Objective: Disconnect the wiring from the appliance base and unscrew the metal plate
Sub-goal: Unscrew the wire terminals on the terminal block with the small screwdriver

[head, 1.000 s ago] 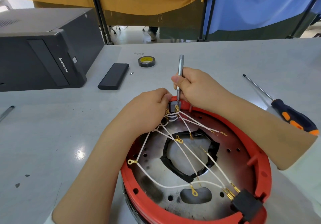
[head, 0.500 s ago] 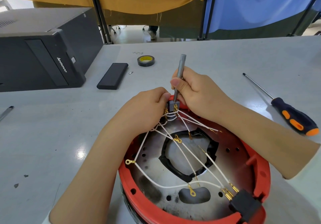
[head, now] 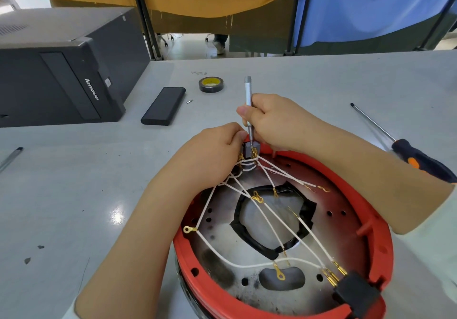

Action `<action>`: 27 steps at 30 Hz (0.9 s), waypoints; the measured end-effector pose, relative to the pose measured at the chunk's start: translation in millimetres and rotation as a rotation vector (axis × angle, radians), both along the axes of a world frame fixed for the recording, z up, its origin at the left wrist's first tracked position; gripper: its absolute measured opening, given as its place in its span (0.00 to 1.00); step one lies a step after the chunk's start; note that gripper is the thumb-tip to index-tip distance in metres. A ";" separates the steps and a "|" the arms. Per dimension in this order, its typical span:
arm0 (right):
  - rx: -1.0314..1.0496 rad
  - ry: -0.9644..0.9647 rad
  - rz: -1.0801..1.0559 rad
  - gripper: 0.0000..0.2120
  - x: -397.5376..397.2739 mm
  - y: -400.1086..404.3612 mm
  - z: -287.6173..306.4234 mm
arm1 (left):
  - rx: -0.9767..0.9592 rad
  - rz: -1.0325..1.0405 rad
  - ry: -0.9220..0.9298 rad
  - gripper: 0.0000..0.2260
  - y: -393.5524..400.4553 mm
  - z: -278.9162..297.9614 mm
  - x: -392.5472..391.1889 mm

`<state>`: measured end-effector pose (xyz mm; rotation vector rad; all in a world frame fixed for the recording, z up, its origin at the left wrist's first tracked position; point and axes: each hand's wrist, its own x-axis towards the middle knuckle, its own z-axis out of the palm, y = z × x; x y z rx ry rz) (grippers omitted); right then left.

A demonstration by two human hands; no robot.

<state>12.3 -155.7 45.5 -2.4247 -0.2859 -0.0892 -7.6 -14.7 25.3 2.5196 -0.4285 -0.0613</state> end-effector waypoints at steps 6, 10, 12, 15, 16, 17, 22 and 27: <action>0.386 0.087 0.022 0.12 -10.6 -10.9 -2.6 | -0.027 0.000 0.019 0.13 -0.1 0.1 0.2; 0.476 0.139 0.072 0.11 -16.6 -26.1 -2.6 | -0.022 -0.016 0.024 0.13 0.4 -0.1 -0.9; 0.496 0.070 0.063 0.11 -21.3 -30.8 -9.2 | -0.013 -0.014 0.019 0.13 0.6 0.5 -0.7; 0.506 0.023 0.054 0.10 -22.5 -32.3 -15.5 | -0.007 -0.013 0.025 0.13 0.0 1.4 -0.4; 0.472 0.018 0.052 0.10 -22.0 -31.6 -16.2 | -0.008 -0.015 0.027 0.13 -0.2 1.7 -0.8; 0.442 0.015 0.053 0.09 -21.6 -31.0 -16.7 | -0.009 -0.015 0.029 0.13 -0.4 1.8 -1.0; 0.378 -0.023 0.060 0.09 -24.7 -30.4 -17.0 | -0.010 -0.014 0.025 0.13 0.0 2.1 -1.3; 0.326 -0.083 0.054 0.08 -28.1 -30.9 -16.5 | -0.023 -0.014 0.032 0.13 -0.1 1.8 -2.2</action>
